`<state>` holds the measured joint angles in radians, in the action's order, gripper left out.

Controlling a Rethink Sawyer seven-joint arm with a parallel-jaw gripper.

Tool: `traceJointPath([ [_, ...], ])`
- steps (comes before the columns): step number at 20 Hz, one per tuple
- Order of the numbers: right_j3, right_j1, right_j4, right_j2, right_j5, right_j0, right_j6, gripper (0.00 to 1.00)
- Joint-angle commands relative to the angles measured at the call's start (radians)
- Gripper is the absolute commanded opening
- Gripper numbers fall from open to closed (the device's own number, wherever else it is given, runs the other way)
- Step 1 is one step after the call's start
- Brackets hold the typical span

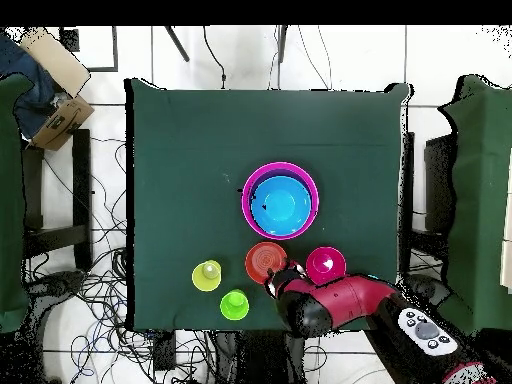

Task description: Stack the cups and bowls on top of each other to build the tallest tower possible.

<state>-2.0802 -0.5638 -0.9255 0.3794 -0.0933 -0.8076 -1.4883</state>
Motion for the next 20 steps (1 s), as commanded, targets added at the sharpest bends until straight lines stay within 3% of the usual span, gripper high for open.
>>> traceJointPath([
  [1, 0.064, -0.017, 0.038, 0.084, -0.081, -0.025, -0.032, 1.00],
  [9, 0.041, -0.050, 0.089, 0.162, -0.161, -0.091, 0.033, 1.00],
  [20, 0.028, -0.069, 0.089, 0.184, -0.184, -0.108, 0.036, 1.00],
])
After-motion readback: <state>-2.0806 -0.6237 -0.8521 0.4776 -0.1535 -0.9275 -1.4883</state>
